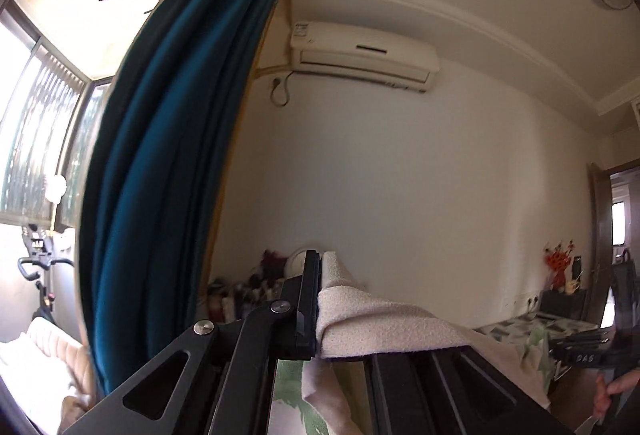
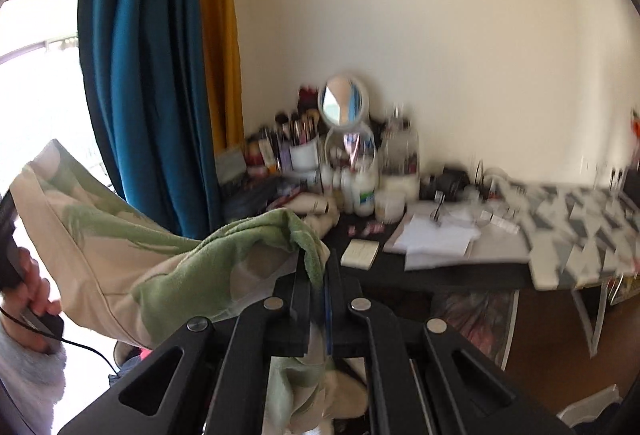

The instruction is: Fold clothes

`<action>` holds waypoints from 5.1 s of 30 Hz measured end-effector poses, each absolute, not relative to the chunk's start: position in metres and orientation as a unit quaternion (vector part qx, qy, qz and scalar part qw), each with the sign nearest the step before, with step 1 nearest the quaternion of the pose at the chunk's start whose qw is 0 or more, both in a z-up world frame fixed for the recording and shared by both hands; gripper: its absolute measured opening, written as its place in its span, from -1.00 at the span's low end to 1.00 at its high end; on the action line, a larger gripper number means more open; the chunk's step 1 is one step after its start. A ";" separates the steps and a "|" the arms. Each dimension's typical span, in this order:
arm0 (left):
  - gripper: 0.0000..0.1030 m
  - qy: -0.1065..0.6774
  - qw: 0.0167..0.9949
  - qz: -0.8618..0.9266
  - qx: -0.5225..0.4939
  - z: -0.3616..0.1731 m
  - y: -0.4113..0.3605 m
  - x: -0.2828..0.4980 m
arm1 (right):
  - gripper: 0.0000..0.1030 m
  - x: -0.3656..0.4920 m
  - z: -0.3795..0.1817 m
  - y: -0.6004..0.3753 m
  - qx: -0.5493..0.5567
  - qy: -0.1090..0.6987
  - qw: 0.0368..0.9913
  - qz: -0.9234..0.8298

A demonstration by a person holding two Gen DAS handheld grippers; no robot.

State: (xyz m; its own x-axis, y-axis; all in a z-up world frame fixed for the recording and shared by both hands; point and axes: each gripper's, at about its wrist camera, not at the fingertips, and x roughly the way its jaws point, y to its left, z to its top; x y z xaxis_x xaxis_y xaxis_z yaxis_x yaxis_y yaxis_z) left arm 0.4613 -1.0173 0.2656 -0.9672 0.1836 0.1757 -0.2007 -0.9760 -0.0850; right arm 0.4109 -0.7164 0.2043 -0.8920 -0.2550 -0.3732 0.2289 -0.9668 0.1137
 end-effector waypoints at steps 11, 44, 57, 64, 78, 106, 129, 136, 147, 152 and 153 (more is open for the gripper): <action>-0.98 -0.075 0.093 0.981 0.152 0.337 -0.758 0.503 | -0.92 0.472 0.250 -0.486 0.121 -0.015 0.154 -0.981; -0.97 -0.096 0.344 0.932 0.065 0.357 -0.397 0.250 | -0.91 0.377 0.310 -0.104 0.059 0.064 -0.093 -0.992; -0.97 -0.135 0.354 0.924 0.049 0.361 -0.303 0.127 | -0.91 0.307 0.341 0.010 0.063 0.091 -0.148 -0.983; -0.97 -0.118 0.303 0.944 0.050 0.335 -0.196 0.036 | -0.91 0.194 0.325 0.103 0.091 0.102 -0.138 -0.981; -0.91 -0.004 0.112 0.952 -0.284 0.096 0.014 -0.242 | -0.91 -0.151 0.126 0.281 0.330 0.127 -0.053 -0.934; -0.17 -0.108 0.277 0.803 -0.516 0.034 -0.077 -0.242 | 0.21 -0.189 0.004 0.337 0.524 -0.200 0.126 -0.818; 0.14 -0.014 0.250 0.796 -0.552 -0.111 -0.175 -0.062 | 0.21 -0.096 -0.069 0.058 0.585 -0.009 0.186 -0.789; 0.15 0.022 0.230 0.799 -0.556 -0.126 -0.153 -0.099 | 0.21 -0.090 -0.054 0.078 0.575 -0.015 0.134 -0.807; -0.97 -0.043 0.197 0.839 -0.506 -0.075 -0.186 -0.075 | 0.21 -0.089 -0.025 0.123 0.546 -0.037 0.076 -0.833; -0.97 -0.095 0.146 0.865 -0.470 -0.029 -0.246 -0.035 | 0.21 -0.096 -0.026 0.123 0.545 -0.041 0.084 -0.833; -0.97 -0.104 0.135 0.869 -0.464 -0.021 -0.260 -0.027 | 0.21 -0.098 -0.028 0.121 0.547 -0.036 0.086 -0.832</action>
State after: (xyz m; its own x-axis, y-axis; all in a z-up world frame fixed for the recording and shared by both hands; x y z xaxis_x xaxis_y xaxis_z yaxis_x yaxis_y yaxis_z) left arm -0.0265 -0.2597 -0.0208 -0.5334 0.3306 -0.7786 -0.1385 -0.9422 -0.3052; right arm -0.0982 0.1212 -0.0282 -0.3878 -0.1821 -0.9036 0.1030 -0.9827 0.1538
